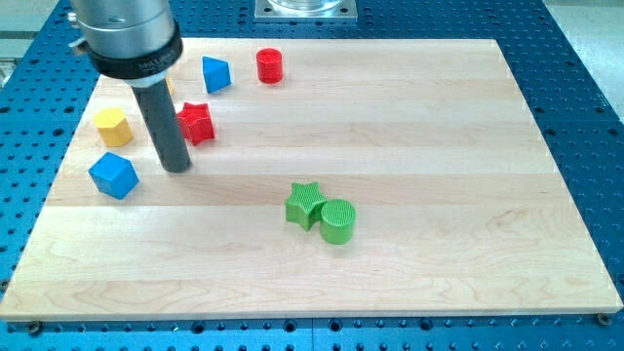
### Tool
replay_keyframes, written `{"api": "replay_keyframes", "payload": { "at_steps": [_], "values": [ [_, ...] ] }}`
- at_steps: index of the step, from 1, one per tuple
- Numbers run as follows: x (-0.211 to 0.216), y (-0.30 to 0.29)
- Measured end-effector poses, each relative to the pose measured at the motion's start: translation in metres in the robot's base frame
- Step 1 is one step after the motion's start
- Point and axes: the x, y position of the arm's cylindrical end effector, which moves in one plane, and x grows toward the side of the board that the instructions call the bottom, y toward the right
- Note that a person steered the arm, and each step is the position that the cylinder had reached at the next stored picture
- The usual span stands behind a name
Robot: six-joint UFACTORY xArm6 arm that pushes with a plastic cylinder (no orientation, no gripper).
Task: Push the red star into the red circle
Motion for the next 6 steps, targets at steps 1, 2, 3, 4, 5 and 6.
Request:
{"api": "replay_keyframes", "payload": {
  "at_steps": [1,2,3,4,5,6],
  "values": [
    [-0.049,0.018],
    [-0.072,0.067],
    [-0.085,0.062],
    [-0.101,0.053],
    [-0.119,0.107],
    [-0.132,0.125]
  ]
}}
